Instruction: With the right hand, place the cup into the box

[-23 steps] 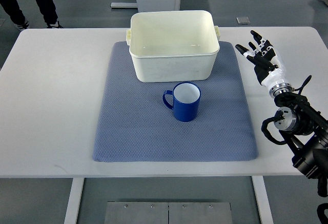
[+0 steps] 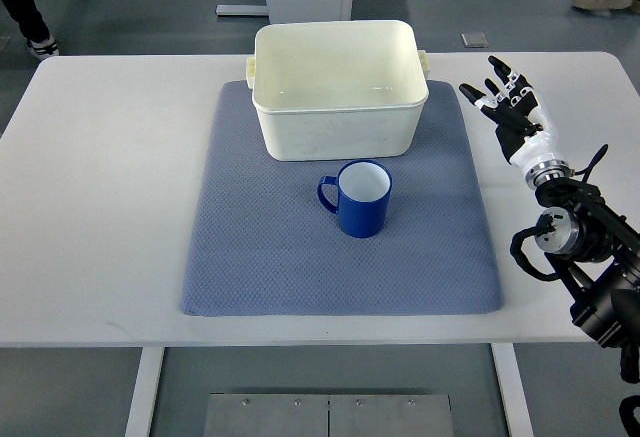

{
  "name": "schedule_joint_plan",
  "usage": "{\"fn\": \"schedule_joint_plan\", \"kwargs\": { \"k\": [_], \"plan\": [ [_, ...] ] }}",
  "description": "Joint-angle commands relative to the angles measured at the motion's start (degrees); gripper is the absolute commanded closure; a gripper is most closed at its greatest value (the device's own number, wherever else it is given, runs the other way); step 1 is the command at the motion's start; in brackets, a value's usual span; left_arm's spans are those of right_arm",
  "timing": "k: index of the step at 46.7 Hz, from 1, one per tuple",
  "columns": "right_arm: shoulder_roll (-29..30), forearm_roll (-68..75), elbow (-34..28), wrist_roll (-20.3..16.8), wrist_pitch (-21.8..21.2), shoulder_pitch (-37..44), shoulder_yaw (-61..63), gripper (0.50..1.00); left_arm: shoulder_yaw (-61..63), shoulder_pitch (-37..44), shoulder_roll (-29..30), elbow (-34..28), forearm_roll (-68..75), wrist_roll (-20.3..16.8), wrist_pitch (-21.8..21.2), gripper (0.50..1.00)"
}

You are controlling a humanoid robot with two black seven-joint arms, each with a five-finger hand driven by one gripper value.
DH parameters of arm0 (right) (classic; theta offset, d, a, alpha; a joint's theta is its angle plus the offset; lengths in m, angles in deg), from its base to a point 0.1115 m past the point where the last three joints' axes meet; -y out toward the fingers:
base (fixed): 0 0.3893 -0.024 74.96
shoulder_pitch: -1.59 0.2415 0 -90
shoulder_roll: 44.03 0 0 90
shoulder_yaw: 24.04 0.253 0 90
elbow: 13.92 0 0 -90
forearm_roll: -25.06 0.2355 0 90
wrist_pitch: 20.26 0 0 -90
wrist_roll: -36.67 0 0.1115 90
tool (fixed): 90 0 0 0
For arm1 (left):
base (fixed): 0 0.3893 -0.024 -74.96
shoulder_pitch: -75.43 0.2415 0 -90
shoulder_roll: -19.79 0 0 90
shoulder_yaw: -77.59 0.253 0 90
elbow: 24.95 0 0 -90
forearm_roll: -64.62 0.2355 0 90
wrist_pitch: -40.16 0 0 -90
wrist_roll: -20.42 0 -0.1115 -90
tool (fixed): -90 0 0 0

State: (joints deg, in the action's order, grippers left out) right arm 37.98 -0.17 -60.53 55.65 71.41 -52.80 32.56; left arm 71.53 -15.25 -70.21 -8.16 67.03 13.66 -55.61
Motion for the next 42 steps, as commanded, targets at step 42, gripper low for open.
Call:
{"fn": "schedule_joint_plan", "kwargs": {
  "k": [42],
  "plan": [
    [-0.01, 0.00, 0.02, -0.09, -0.88, 1.39, 0.00, 0.500, -0.01, -0.03, 0.00, -0.01, -0.04, -0.01, -0.02, 0.500]
  ]
}}
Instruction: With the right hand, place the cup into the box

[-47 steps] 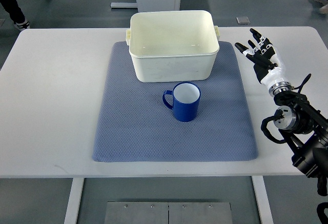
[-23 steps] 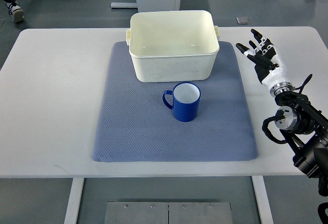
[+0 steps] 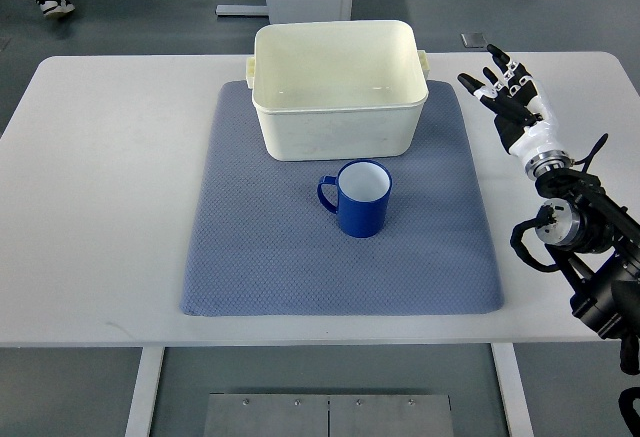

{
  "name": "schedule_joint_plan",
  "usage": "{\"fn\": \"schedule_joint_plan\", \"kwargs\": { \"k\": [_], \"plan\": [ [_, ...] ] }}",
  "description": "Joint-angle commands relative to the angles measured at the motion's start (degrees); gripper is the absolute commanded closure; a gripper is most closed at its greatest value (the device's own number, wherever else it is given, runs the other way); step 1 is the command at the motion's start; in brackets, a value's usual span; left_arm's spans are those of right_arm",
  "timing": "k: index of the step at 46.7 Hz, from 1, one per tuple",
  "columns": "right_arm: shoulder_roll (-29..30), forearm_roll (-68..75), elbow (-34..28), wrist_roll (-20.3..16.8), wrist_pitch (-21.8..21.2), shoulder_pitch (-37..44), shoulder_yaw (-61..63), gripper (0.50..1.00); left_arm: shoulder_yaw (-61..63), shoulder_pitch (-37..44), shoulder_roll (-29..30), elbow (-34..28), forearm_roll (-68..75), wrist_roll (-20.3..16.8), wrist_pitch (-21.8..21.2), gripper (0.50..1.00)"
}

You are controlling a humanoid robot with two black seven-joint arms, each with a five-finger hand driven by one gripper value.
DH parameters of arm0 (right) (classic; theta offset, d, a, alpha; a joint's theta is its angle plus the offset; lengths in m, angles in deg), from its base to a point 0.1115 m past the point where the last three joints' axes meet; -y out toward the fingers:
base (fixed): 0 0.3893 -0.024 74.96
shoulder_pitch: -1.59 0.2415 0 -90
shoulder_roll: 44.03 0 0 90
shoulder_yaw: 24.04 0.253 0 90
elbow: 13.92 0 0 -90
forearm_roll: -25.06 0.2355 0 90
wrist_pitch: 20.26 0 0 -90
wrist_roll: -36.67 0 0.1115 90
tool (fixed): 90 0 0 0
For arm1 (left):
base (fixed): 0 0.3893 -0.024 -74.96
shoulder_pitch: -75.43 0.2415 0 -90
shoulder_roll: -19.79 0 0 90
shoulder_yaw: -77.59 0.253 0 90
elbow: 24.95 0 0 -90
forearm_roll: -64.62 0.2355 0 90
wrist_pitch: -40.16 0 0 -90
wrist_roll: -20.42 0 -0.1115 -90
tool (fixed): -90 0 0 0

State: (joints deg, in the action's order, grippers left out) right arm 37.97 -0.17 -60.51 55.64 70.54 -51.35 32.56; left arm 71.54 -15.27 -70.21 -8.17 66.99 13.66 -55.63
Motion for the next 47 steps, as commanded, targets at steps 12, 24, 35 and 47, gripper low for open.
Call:
{"fn": "schedule_joint_plan", "kwargs": {
  "k": [12, 24, 35, 47],
  "plan": [
    [-0.09, 0.00, -0.08, -0.07, -0.01, 0.12, 0.00, 0.500, -0.01, 0.00, 0.00, 0.00, 0.00, -0.01, 0.00, 0.500],
    [-0.53, 0.00, -0.61, 0.01, -1.50, 0.65, -0.09, 0.500, 0.07, 0.00, 0.00, 0.00, 0.00, -0.01, 0.00, 0.500],
    [-2.63, 0.00, -4.38, -0.07, -4.05, 0.47, -0.09, 0.500, -0.02, 0.00, 0.00, 0.00, 0.00, -0.01, 0.00, 0.500],
    [-7.64, 0.00, -14.22, -0.07, -4.58, 0.38, -3.16, 0.500, -0.02, 0.00, 0.00, 0.00, 0.00, -0.01, 0.00, 0.500]
  ]
}}
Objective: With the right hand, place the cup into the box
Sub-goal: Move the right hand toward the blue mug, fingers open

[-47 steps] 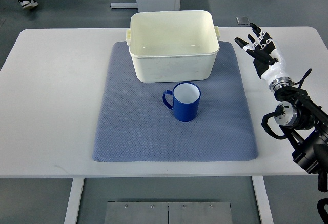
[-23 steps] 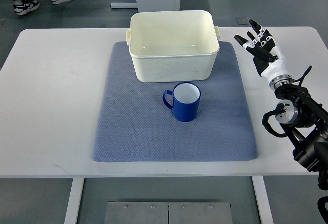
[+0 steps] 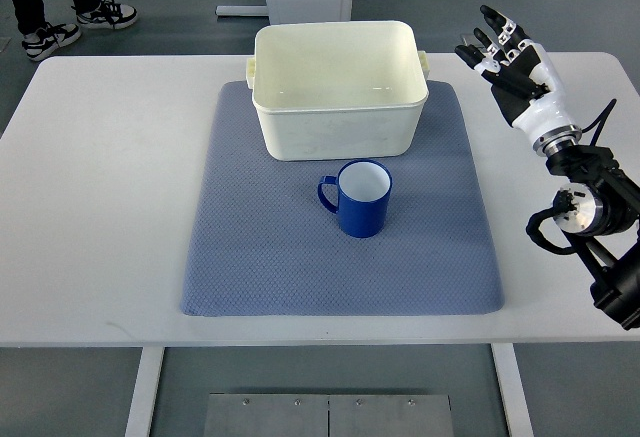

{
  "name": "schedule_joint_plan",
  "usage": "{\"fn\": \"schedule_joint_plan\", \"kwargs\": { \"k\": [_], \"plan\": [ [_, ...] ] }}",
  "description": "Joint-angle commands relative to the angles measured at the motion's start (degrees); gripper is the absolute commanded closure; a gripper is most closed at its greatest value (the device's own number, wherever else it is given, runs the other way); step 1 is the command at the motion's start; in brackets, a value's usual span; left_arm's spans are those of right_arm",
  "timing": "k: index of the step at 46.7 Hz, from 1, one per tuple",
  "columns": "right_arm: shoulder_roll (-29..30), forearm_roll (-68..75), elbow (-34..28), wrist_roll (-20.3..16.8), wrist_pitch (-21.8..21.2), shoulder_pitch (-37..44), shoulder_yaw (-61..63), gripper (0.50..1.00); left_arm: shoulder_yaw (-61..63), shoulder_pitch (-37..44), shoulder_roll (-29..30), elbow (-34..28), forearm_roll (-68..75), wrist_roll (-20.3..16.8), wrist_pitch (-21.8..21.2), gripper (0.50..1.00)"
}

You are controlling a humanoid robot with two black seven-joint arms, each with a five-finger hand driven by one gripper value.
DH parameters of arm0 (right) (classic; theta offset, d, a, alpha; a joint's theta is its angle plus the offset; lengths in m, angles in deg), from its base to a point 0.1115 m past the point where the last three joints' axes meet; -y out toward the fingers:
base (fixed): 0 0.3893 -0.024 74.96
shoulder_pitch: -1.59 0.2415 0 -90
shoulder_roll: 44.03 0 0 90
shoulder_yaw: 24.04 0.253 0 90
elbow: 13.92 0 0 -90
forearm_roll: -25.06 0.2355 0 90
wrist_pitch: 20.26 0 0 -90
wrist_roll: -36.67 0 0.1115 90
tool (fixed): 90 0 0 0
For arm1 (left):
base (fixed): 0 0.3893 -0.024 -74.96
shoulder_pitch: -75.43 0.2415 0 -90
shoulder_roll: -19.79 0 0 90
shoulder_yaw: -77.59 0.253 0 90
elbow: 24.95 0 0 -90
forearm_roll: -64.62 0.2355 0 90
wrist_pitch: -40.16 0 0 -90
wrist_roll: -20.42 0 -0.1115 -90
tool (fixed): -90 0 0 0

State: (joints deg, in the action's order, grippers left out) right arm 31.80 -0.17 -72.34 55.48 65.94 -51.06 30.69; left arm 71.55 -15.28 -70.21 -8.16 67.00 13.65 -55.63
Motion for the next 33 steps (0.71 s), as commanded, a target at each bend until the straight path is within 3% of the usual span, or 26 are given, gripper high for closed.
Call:
{"fn": "schedule_joint_plan", "kwargs": {
  "k": [1, 18, 33],
  "plan": [
    [-1.92, 0.01, -3.36, 0.09, -0.07, 0.09, -1.81, 0.500, -0.02, 0.00, 0.00, 0.00, -0.01, 0.00, -0.01, 0.500],
    [-8.24, -0.26, -13.38, 0.44, -2.35, 0.26, -10.42, 0.500, 0.06, 0.00, 0.00, 0.00, -0.01, 0.00, -0.01, 0.500],
    [-10.53, -7.20, -15.23, 2.98, -2.70, 0.35, -19.65, 0.507, -0.02, 0.00, 0.00, 0.00, -0.01, 0.00, -0.01, 0.500]
  ]
}}
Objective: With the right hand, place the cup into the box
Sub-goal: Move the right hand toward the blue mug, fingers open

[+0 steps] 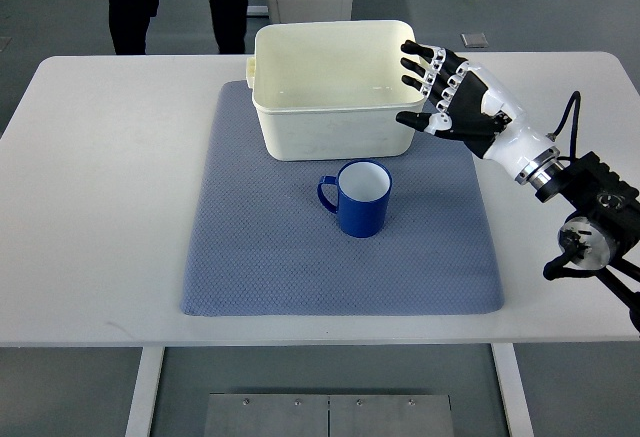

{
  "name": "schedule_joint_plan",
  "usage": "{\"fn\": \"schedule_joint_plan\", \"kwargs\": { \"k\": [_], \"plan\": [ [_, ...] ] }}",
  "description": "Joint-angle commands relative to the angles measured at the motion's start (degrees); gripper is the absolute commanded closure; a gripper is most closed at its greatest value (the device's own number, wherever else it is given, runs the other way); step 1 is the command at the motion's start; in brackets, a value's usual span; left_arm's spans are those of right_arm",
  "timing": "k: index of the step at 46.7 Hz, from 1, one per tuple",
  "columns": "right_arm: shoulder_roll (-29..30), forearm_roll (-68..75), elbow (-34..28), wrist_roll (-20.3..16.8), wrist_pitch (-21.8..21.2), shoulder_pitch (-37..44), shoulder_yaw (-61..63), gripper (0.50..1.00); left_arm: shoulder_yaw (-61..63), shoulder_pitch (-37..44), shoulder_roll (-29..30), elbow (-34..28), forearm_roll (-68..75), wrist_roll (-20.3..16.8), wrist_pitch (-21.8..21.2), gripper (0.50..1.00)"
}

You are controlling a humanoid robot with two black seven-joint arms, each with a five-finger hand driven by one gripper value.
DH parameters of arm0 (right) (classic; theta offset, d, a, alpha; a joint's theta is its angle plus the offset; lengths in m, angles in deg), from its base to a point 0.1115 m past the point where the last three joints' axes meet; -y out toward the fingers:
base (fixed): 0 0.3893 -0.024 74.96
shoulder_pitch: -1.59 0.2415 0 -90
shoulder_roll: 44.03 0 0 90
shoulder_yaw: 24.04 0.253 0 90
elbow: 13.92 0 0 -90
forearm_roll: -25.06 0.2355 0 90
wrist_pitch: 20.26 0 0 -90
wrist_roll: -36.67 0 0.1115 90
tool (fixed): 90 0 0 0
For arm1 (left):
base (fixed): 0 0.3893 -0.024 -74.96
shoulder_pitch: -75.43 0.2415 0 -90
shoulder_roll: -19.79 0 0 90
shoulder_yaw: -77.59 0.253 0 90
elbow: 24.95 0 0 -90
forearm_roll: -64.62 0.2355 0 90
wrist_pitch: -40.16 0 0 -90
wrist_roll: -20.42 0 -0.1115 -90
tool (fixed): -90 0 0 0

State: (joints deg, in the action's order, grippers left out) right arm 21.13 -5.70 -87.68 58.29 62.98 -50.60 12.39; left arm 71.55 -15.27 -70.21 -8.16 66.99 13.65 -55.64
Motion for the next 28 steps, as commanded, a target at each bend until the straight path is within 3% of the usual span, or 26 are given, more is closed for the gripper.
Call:
{"fn": "schedule_joint_plan", "kwargs": {
  "k": [1, 28],
  "plan": [
    [0.14, -1.85, 0.10, 0.17, 0.25, -0.20, -1.79, 0.509, -0.02, 0.00, 0.00, 0.00, 0.00, 0.00, 0.00, 0.500],
    [2.07, -2.56, 0.36, 0.08, 8.07, -0.64, -7.86, 0.519, -0.02, 0.00, 0.00, 0.00, 0.00, 0.00, 0.00, 0.500]
  ]
}}
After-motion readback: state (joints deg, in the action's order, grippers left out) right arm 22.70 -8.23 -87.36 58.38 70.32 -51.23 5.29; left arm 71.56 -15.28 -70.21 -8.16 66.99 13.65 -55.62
